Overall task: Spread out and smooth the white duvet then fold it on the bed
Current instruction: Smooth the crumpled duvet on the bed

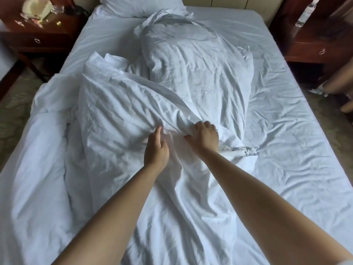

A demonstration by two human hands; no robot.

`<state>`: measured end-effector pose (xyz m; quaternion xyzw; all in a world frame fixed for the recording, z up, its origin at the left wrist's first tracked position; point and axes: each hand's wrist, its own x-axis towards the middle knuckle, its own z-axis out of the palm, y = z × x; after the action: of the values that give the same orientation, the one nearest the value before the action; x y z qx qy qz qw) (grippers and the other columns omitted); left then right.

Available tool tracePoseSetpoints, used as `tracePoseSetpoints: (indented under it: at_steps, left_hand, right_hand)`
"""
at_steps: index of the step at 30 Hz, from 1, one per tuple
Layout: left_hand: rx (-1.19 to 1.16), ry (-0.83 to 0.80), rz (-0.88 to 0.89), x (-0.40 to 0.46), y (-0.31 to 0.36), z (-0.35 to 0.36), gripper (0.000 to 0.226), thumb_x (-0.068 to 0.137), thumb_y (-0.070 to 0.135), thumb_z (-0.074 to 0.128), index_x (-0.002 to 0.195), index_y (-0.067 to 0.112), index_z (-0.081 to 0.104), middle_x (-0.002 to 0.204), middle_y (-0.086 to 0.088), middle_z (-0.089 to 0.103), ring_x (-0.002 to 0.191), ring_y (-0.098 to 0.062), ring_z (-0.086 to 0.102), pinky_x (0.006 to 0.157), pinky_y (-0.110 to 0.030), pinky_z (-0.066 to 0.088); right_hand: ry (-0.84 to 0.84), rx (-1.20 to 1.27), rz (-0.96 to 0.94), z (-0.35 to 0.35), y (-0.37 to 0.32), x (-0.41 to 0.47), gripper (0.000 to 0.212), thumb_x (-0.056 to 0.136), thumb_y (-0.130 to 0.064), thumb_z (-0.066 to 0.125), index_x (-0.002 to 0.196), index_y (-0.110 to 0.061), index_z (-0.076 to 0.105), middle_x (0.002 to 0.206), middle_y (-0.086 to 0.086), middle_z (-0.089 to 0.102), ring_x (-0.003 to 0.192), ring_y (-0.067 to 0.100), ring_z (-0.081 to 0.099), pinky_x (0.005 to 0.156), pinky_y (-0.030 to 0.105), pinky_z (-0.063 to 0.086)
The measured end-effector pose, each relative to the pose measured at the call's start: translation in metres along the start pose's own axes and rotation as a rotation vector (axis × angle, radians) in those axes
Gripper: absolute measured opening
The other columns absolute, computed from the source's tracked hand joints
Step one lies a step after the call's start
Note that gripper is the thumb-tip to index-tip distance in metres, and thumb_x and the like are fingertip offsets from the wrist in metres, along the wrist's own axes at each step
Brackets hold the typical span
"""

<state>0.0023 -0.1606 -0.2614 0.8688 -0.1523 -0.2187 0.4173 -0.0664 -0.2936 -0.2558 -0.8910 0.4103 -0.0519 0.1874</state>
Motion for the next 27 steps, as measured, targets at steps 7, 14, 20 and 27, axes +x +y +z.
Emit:
tracePoseSetpoints:
  at_steps: [7,14,20,27]
  left_hand:
    - [-0.123,-0.149,-0.133,0.016,-0.01,0.006,0.05,0.102,0.037,0.03,0.15,0.026,0.024,0.158,0.005,0.022,0.144,-0.014,0.022,0.114,-0.029,0.018]
    - [-0.125,-0.207,-0.201,-0.008,-0.003,0.012,0.06,0.092,0.057,0.041,0.135,0.015,0.047,0.14,-0.006,0.049,0.127,-0.023,0.046,0.104,-0.035,0.036]
    - [-0.27,-0.069,-0.347,-0.057,0.025,0.011,0.058,0.079,0.052,0.066,0.117,0.009,0.056,0.111,-0.005,0.063,0.097,-0.02,0.06,0.081,-0.027,0.045]
    - [-0.047,-0.045,-0.294,-0.159,0.068,0.025,0.1,0.083,0.029,0.065,0.152,0.027,-0.008,0.153,-0.007,0.03,0.129,-0.027,0.044,0.098,-0.03,0.036]
  right_hand:
    - [-0.363,-0.021,0.143,0.015,-0.001,0.028,0.089,0.074,-0.058,0.065,0.142,-0.015,0.026,0.117,0.004,0.064,0.115,0.022,0.057,0.098,0.037,0.032]
    - [-0.15,-0.086,-0.11,0.015,0.004,-0.037,0.034,0.091,-0.034,0.054,0.113,-0.012,0.04,0.115,0.01,0.058,0.107,0.031,0.057,0.073,0.038,0.042]
    - [-0.292,0.0,-0.208,-0.006,0.01,-0.097,0.048,0.096,-0.042,0.043,0.133,-0.014,0.029,0.11,0.012,0.064,0.101,0.035,0.062,0.068,0.034,0.037]
    - [-0.44,0.094,-0.278,-0.074,0.059,-0.185,0.038,0.099,-0.029,0.038,0.133,-0.011,0.032,0.116,0.019,0.061,0.104,0.037,0.06,0.075,0.037,0.039]
